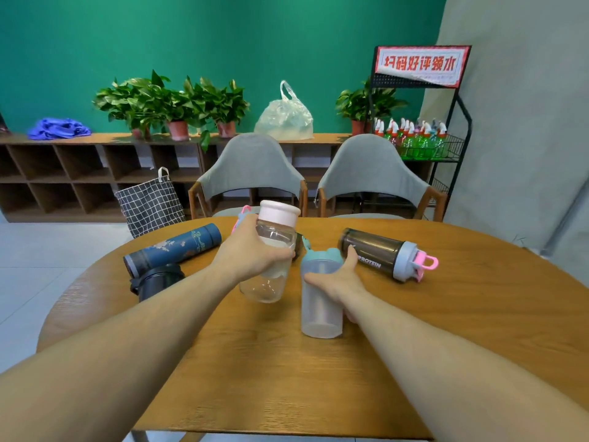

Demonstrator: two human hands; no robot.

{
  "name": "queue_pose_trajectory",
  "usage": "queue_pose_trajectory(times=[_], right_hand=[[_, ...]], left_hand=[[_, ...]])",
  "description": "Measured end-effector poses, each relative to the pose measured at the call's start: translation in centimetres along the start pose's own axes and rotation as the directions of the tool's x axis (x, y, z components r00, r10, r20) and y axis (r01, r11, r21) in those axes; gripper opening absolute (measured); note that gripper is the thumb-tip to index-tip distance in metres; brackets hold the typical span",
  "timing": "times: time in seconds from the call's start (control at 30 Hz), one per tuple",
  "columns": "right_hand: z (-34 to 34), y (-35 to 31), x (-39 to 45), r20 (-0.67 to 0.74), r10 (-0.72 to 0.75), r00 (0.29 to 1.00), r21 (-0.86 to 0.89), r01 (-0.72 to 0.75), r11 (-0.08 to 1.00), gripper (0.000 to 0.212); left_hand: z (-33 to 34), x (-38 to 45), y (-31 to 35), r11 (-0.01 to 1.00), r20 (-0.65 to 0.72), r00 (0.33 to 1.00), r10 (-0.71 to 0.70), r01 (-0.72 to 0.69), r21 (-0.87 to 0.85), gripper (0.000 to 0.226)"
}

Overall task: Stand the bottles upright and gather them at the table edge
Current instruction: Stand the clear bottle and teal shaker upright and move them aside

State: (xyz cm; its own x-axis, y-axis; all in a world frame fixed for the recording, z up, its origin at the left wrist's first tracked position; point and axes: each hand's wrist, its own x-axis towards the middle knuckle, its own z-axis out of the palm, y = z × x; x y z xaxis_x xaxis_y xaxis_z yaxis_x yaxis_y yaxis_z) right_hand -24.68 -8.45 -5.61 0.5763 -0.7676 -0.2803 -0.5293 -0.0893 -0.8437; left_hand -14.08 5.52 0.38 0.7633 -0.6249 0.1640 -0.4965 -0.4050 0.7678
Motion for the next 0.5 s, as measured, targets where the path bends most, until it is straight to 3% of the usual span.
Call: queue_pose_trajectory(times=[0.1,0.23,0.5], right_hand=[[-2.2,0.2,0.2,-0.047,-0.116,0.992,0.094,0.121,0.988,0.124],[-6.2,0.3,0.9,-0.092,-0.236,0.967,0.186,0.249,0.950,0.125],[-15.8,0.9,4.3,-0.162,-0.363,0.918,0.206,0.391,0.897,0.126]], left_hand=[[0.9,0.1,1.6,0.998,-0.020,0.999,0.037,-0.038,-0.047,0.049],[2.8,0.9,4.4,0.995,-0.035,0.998,0.054,-0.057,-0.083,0.067],[9.0,4.1,11.1,0.974,-0.024,0.991,0.130,-0.133,-0.182,0.076]])
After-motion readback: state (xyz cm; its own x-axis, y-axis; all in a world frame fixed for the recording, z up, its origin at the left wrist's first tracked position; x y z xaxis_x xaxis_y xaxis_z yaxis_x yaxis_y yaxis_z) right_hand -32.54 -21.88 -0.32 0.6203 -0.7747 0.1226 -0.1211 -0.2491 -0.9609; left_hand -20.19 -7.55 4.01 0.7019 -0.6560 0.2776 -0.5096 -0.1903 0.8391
